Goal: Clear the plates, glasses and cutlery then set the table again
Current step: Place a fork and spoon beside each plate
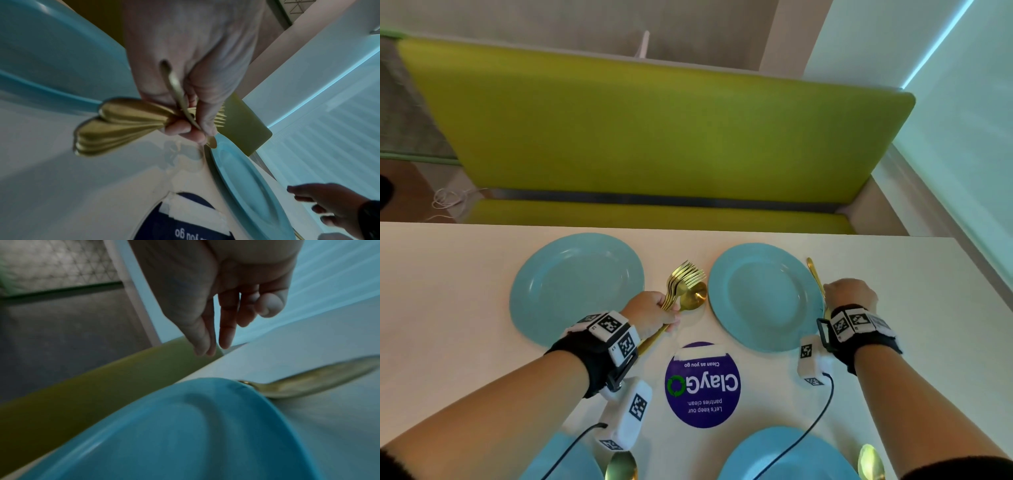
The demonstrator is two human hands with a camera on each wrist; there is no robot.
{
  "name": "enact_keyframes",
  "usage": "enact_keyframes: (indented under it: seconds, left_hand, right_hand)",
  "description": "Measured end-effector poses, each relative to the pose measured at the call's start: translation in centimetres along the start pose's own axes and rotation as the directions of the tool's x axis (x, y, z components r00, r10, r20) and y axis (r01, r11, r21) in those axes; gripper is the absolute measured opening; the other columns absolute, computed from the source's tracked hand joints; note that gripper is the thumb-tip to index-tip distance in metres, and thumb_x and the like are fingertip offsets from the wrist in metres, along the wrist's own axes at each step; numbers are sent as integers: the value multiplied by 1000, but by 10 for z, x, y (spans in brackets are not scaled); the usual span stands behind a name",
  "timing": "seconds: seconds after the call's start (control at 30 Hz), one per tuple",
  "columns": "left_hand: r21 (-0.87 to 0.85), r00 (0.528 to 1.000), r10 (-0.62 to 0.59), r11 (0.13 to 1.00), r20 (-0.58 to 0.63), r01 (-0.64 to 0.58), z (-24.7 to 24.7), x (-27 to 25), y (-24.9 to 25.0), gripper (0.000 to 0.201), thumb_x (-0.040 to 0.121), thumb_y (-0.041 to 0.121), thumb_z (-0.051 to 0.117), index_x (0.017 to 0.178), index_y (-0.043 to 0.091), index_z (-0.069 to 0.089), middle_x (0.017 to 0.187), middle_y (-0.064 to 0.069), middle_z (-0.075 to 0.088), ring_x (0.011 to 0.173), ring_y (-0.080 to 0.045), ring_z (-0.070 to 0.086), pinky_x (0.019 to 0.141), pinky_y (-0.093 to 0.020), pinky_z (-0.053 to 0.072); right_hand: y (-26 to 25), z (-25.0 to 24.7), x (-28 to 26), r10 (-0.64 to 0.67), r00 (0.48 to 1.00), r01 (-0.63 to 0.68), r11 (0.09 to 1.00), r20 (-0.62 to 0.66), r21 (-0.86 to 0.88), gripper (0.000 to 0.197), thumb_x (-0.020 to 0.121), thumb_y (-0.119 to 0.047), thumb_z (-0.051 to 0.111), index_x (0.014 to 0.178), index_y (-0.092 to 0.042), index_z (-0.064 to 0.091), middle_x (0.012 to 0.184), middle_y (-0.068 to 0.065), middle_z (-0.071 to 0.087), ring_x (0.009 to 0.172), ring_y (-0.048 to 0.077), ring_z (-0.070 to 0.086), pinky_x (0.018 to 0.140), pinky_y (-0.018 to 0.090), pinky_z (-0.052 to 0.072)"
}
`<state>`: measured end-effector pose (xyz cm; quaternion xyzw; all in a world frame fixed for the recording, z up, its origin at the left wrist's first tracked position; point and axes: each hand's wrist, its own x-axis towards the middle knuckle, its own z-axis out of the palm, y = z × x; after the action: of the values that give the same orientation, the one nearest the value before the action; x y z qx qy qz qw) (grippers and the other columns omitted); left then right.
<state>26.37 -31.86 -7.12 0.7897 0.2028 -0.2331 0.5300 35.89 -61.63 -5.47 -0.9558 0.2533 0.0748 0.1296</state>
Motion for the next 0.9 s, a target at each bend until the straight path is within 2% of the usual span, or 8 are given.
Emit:
enact_keyframes:
  seconds: [0.1, 0.17, 0.23, 0.3, 0.37, 0.57, 0.7, 0.9]
  left_hand:
    - [42, 1000, 16, 999, 14, -16, 1, -8, 1, 14, 85, 11, 67, 74, 17, 59, 68, -1, 65, 68, -16, 60, 78, -27, 49]
    - [81, 1000, 26, 996, 14, -27, 1, -14, 2, 9, 81, 13, 70, 76, 14, 63, 75, -8, 69, 78, -24, 66, 84, -34, 53]
    - [123, 999, 36, 992, 10, -37, 1, -21, 2, 10, 77, 16, 74, 77, 12, 65, 84, -14, 73, 90, -31, 69, 94, -41, 51]
    - [137, 999, 39, 990, 34, -43, -2, -28, 2, 13, 75, 17, 75, 73, 13, 63, 76, -9, 72, 84, -27, 68, 93, -40, 50]
    - [127, 996, 42, 991, 78, -51, -6, -35, -1, 14, 76, 16, 75, 76, 13, 62, 70, -4, 68, 80, -21, 65, 93, -38, 51]
    - [133, 972, 99, 983, 215, -129, -26, -57, -15, 22, 76, 5, 74, 82, 13, 55, 74, -6, 65, 66, -15, 61, 72, -26, 51]
    - [139, 959, 116, 978, 258, -156, -44, -64, -33, 23, 75, 0, 73, 79, 13, 55, 70, -8, 63, 61, -15, 60, 65, -24, 52]
    - [124, 964, 151, 976, 219, -181, -67, -70, -53, 19, 80, 17, 72, 72, 15, 55, 63, 1, 59, 58, -11, 54, 57, -15, 45]
  right_hand:
    - [-23, -2, -30, -180, 984, 180, 984, 14, 15, 31, 94, -19, 45, 103, -5, 71, 108, 16, 69, 102, 33, 63, 86, 32, 49]
    - [-39, -1, -63, -343, 938, 338, 937, 52, 93, 25, 93, -20, 53, 107, -11, 71, 112, 9, 69, 106, 27, 62, 90, 29, 47]
    - [-54, 2, -102, -530, 831, 511, 848, 168, 143, 24, 90, -22, 59, 110, -16, 70, 114, 4, 68, 106, 20, 61, 93, 25, 44]
    - [-67, 9, -138, -654, 693, 662, 744, 304, 89, 25, 91, -24, 57, 113, -20, 69, 116, 4, 66, 108, 19, 59, 96, 27, 44]
    - [-76, 17, -165, -696, 608, 749, 663, 383, 17, 28, 93, -25, 53, 117, -21, 67, 121, 4, 63, 112, 22, 57, 98, 34, 46]
    - [-89, 31, -212, -745, 531, 836, 537, 404, -108, 27, 95, -25, 48, 110, -20, 69, 111, 6, 64, 103, 26, 60, 83, 33, 48]
    - [-97, 39, -232, -787, 461, 878, 470, 410, -85, 26, 93, -24, 50, 111, -20, 69, 112, 7, 61, 106, 26, 57, 84, 36, 47]
    - [-117, 44, -244, -791, 435, 890, 449, 430, -73, 24, 92, -22, 51, 107, -20, 70, 113, 4, 61, 108, 23, 55, 83, 34, 45]
